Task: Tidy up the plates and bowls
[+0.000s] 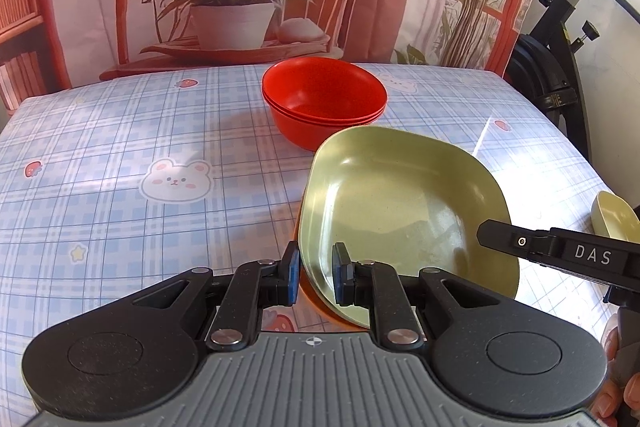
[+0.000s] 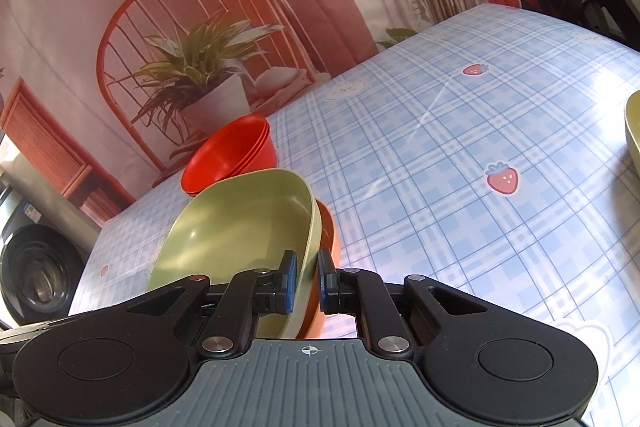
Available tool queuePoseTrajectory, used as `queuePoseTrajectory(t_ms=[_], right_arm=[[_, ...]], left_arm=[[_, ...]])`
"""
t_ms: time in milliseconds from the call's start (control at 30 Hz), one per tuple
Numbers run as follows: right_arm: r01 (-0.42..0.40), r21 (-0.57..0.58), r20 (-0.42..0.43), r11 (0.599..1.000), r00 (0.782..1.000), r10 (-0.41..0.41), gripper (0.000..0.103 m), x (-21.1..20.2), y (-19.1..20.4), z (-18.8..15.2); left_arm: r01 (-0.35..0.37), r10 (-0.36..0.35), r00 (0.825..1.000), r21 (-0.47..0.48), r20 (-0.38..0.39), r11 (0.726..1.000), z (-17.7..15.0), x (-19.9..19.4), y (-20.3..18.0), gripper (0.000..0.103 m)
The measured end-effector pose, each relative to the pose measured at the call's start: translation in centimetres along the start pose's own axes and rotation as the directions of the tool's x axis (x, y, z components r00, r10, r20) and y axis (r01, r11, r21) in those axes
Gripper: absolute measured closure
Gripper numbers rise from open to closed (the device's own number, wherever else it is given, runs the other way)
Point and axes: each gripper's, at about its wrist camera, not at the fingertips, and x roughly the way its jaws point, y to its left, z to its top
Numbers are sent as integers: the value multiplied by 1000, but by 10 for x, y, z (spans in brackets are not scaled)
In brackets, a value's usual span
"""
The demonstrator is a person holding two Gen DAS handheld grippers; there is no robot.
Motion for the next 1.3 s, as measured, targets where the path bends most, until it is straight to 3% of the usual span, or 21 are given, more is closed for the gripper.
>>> queuePoseTrajectory(t_ms=[667,1300], right_arm=[[46,-59,34,997,998,-44,86,-4,0,4],[8,-88,65,996,998,-2,86,1,-6,-5]], left_arm=[[-15,15,1000,-31,-1,999,-1,-1,3,85],[-18,17,1000,-63,-23,998,-4,3,5,85]])
